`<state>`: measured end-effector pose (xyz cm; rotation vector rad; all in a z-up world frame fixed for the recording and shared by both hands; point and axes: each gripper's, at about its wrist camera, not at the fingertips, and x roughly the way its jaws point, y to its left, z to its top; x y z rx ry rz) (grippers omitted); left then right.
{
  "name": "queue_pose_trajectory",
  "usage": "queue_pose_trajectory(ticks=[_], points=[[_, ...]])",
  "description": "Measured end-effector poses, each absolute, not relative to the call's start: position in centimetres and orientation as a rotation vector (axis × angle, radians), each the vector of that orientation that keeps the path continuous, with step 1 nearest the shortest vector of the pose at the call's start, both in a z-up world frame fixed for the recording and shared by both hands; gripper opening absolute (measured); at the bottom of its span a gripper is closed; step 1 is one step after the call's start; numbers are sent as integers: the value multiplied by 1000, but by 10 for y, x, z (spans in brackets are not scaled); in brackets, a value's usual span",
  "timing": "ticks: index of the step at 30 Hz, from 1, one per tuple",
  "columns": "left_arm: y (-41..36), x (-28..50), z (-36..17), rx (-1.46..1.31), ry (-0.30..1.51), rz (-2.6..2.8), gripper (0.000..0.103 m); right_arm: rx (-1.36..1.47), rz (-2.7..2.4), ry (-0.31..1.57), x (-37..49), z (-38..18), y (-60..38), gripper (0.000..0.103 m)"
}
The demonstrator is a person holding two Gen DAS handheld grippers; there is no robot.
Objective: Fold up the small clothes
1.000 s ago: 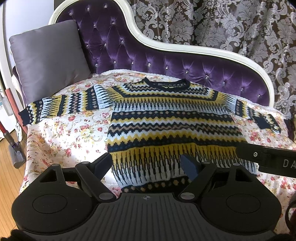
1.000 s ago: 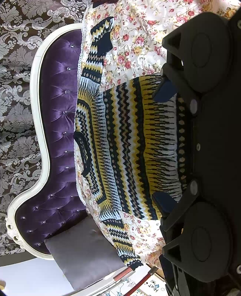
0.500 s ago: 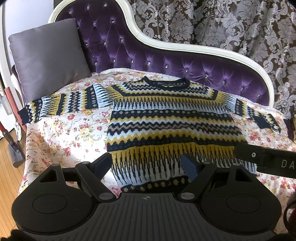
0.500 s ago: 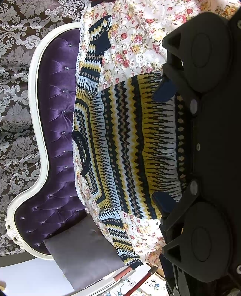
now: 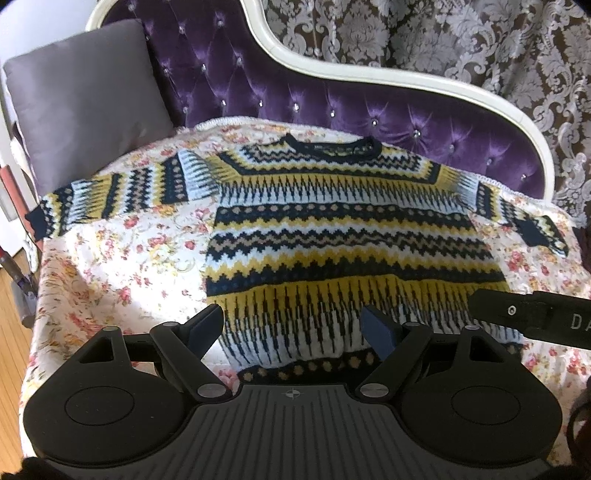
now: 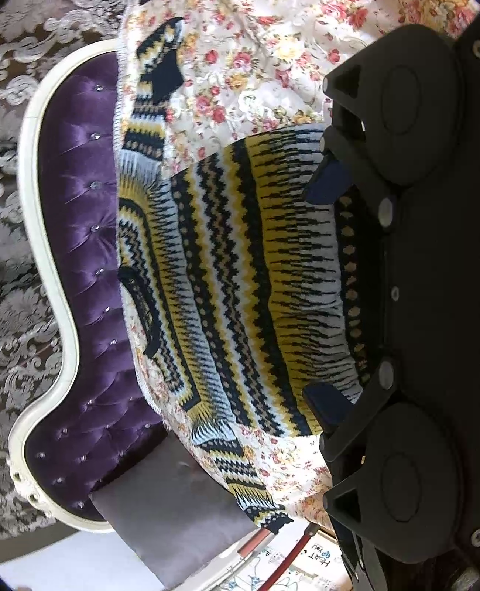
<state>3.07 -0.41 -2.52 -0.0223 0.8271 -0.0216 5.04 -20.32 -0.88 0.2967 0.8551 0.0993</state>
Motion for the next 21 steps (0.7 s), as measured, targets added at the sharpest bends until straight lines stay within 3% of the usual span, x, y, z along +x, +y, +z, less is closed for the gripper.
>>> queue_pose_trajectory(ticks=[6, 8, 10, 21], points=[[-7, 66, -32, -9, 846, -49, 81, 285, 61, 857, 73, -18, -220, 102], [-9, 82, -34, 10, 827, -49, 81, 241, 32, 842, 85, -19, -231, 95], [-10, 98, -37, 23, 806, -64, 81, 200, -8, 825, 99, -20, -246, 81], [-21, 195, -77, 110, 789, -97, 80, 115, -236, 736, 190, -46, -365, 65]])
